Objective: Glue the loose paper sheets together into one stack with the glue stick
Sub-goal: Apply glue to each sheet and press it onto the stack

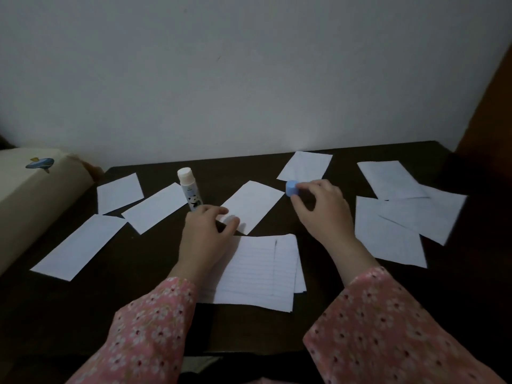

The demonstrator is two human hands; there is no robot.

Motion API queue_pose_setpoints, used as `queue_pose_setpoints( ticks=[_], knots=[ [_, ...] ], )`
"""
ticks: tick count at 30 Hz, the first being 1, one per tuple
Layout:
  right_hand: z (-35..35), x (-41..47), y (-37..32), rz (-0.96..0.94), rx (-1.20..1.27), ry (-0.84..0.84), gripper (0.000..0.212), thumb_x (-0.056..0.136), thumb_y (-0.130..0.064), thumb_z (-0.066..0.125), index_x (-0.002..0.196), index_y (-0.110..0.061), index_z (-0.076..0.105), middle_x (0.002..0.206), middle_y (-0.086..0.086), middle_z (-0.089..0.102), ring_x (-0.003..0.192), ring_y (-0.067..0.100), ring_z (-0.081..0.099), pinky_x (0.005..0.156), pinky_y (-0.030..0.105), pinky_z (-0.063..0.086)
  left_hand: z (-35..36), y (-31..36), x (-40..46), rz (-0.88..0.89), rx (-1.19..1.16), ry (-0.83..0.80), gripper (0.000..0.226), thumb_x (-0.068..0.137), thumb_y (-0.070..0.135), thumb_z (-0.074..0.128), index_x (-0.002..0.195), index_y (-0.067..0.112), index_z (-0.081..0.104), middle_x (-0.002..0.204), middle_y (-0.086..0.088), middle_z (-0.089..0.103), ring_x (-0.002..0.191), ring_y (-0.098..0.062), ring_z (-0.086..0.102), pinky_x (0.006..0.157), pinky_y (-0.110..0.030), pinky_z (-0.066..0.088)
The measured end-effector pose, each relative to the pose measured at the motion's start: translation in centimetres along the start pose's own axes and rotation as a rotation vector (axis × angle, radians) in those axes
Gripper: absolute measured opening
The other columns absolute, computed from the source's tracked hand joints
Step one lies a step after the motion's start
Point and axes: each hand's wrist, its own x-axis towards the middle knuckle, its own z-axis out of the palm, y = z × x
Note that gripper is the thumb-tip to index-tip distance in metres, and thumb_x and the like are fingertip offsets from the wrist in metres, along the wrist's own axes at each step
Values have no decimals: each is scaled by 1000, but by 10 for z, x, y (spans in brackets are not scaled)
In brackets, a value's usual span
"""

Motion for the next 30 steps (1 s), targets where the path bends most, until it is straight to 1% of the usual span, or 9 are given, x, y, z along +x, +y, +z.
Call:
queue_pose_setpoints(
  ticks=[3, 6, 10, 12, 15, 22, 26, 28, 30],
  knots=[
    [-28, -1, 30, 154, -148, -7, 34, 95, -27, 52, 129, -29, 55, 135, -3, 48, 125, 17, 41, 101, 37, 36, 12, 12, 6, -42, 104, -20, 49, 87, 48, 59, 128, 23, 58, 134, 1, 52, 126, -20, 42, 105, -44, 39],
    [-52, -3, 53, 305, -308, -170, 49, 92, -23, 51, 140, -28, 44, 146, -2, 38, 132, 22, 33, 105, 43, 30, 20, 17, 11, -65, 251, -102, 57, 87, 54, 55, 134, 21, 51, 140, -1, 48, 128, -25, 41, 103, -48, 37],
    [-61, -7, 70, 368, -489, -375, 56, 96, -40, 44, 149, -30, 28, 157, -6, 20, 142, 23, 18, 111, 58, 12, 23, 17, 14, -62, 306, -146, 53, 87, 57, 51, 125, 20, 55, 137, -2, 49, 124, -26, 43, 99, -49, 37],
    [-59, -9, 73, 345, -508, -373, 56, 96, -48, 43, 148, -33, 29, 157, -8, 20, 144, 23, 14, 110, 66, -1, 22, 15, 17, -64, 305, -172, 53, 87, 58, 52, 123, 21, 56, 137, -1, 49, 124, -26, 43, 100, -49, 37],
    [-57, -11, 72, 315, -502, -348, 55, 95, -55, 42, 145, -35, 35, 155, -9, 26, 144, 22, 15, 107, 69, -7, 20, 12, 18, -71, 292, -210, 54, 87, 59, 52, 127, 22, 55, 142, 1, 46, 128, -26, 40, 103, -50, 35],
    [-46, -13, 61, 279, -412, -218, 40, 93, -51, 49, 127, -30, 57, 140, -9, 48, 141, 21, 24, 108, 67, -9, 15, 6, 18, -58, 234, -268, 55, 88, 53, 55, 133, 22, 51, 146, 2, 43, 133, -24, 37, 109, -51, 32],
    [-43, -12, 52, 257, -355, -160, 39, 92, -52, 52, 121, -28, 61, 133, -8, 54, 137, 19, 30, 110, 64, -7, 14, 2, 19, -38, 228, -279, 58, 88, 53, 56, 136, 22, 48, 147, 3, 41, 135, -23, 36, 110, -48, 33],
    [-42, -10, 48, 236, -311, -121, 40, 92, -53, 52, 121, -27, 61, 131, -7, 56, 132, 17, 36, 113, 60, 1, 13, 1, 19, -23, 230, -277, 58, 88, 53, 56, 137, 22, 49, 147, 4, 41, 135, -22, 36, 109, -46, 34],
    [-40, -8, 43, 192, -260, -55, 38, 92, -53, 51, 118, -27, 62, 126, -7, 58, 124, 15, 43, 111, 50, 18, 13, -2, 20, -7, 231, -279, 59, 87, 53, 57, 137, 22, 49, 146, 4, 42, 134, -21, 37, 109, -45, 35]
  ],
)
